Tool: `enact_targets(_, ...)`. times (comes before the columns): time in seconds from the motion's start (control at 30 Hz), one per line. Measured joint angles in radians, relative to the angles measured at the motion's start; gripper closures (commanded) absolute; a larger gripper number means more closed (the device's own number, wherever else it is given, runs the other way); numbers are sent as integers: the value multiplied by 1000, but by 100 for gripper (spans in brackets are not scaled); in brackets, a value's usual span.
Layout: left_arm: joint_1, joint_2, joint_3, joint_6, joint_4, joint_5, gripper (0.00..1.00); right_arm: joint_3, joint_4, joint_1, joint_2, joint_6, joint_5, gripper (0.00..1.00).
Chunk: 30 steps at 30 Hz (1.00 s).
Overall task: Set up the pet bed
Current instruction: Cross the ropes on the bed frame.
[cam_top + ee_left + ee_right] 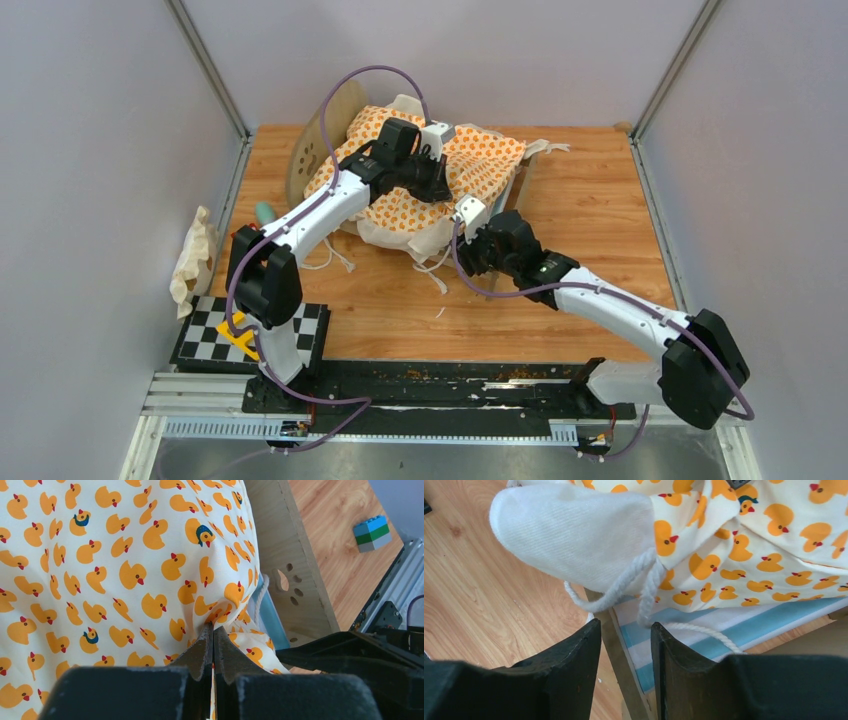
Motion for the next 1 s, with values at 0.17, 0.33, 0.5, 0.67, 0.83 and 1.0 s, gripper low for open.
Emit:
enact_targets(0.17,0,0,0,0,0,0,100,0,33,27,47,5,73,78)
enact_targets(0.33,0,2,0,0,0,0,100,1,48,30,61,16,139,91)
enact_targets(0.5,0,3,0,-1,0,2,100,1,47,30,48,28,221,100)
enact_targets(0.67,-2,3,0,-8,0,8,100,10,8,30,-23,43,323,100)
enact_targets(0.83,-22,3,0,-8,0,5,100,58,-62,30,-64,56,400,100)
enact_targets(1.0,-53,3,2,-8,0,-18,100,102,-147,30,-64,63,467,100)
